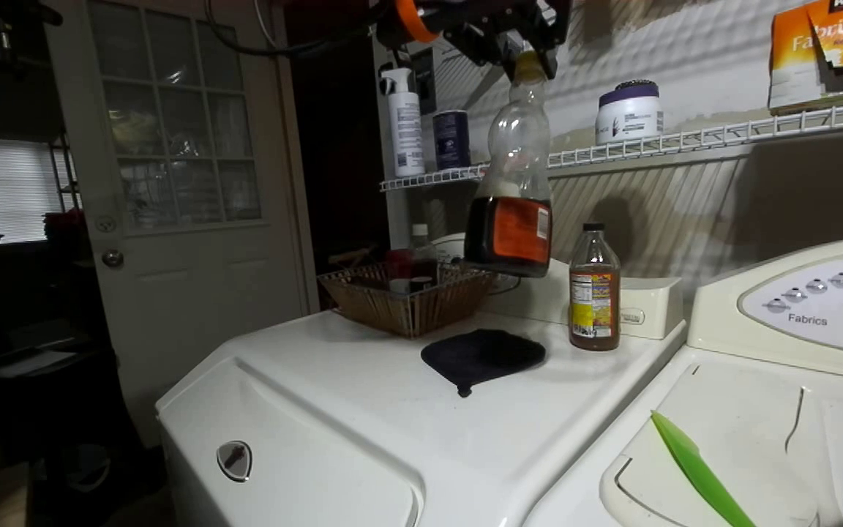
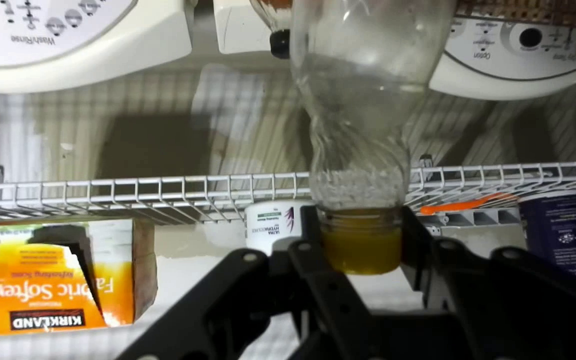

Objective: Remove the transparent bottle from the bottom shelf

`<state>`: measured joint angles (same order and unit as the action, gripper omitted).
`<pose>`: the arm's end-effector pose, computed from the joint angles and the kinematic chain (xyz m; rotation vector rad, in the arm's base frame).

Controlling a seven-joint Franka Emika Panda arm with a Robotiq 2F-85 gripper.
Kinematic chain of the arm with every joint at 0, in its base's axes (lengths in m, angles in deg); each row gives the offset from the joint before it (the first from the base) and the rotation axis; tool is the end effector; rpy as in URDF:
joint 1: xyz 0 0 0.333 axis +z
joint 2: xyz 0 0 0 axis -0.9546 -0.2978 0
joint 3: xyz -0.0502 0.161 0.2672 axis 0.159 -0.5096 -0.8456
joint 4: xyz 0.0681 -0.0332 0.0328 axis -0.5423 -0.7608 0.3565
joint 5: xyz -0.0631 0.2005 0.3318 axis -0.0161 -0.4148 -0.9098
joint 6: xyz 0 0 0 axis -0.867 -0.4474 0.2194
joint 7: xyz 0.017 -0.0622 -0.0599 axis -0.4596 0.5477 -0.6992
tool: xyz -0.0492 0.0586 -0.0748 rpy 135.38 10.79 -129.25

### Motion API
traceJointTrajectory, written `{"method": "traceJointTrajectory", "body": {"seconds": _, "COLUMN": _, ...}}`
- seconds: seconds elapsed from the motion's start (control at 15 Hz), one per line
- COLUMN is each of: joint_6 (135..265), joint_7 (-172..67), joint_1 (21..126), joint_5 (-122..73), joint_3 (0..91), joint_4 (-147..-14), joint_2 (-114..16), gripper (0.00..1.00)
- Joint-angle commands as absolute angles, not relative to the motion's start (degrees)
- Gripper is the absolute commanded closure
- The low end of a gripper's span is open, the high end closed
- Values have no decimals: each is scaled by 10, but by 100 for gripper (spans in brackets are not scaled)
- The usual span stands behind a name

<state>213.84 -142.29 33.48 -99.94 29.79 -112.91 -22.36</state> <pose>0.4725 -0.2563 0.5165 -2.6710 -0.1130 -1.4934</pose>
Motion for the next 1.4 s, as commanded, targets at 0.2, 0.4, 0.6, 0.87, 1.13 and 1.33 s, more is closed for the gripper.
{"method": "traceJointTrajectory", "body": {"seconds": 0.2, "joint_6": 2150, "joint_7": -1416, "joint_1": 423, "joint_5": -982, "joint_3": 376, "joint_4": -1135, "joint_2": -219, "gripper": 60}}
{"method": "traceJointTrajectory", "body": {"seconds": 0.4, "joint_6": 2137, "joint_7": -1488, "joint_1": 443, "joint_5": -1039, "joint_3": 401, "joint_4": -1143, "joint_2": -220, "gripper": 85}}
{"method": "traceJointTrajectory", "body": {"seconds": 0.6, "joint_6": 2113, "joint_7": -1586, "joint_1": 453, "joint_5": -1097, "joint_3": 430, "joint_4": -1166, "joint_2": -223, "gripper": 85}}
{"method": "traceJointTrajectory", "body": {"seconds": 0.87, "joint_6": 2066, "joint_7": -1699, "joint_1": 517, "joint_5": -1177, "joint_3": 527, "joint_4": -1184, "joint_2": -235, "gripper": 85}}
{"method": "traceJointTrajectory", "body": {"seconds": 1.13, "joint_6": 1982, "joint_7": -1769, "joint_1": 524, "joint_5": -1223, "joint_3": 572, "joint_4": -1210, "joint_2": -245, "gripper": 85}}
{"method": "traceJointTrajectory", "body": {"seconds": 1.33, "joint_6": 1907, "joint_7": -1825, "joint_1": 519, "joint_5": -1244, "joint_3": 592, "joint_4": -1224, "joint_2": -265, "gripper": 85}}
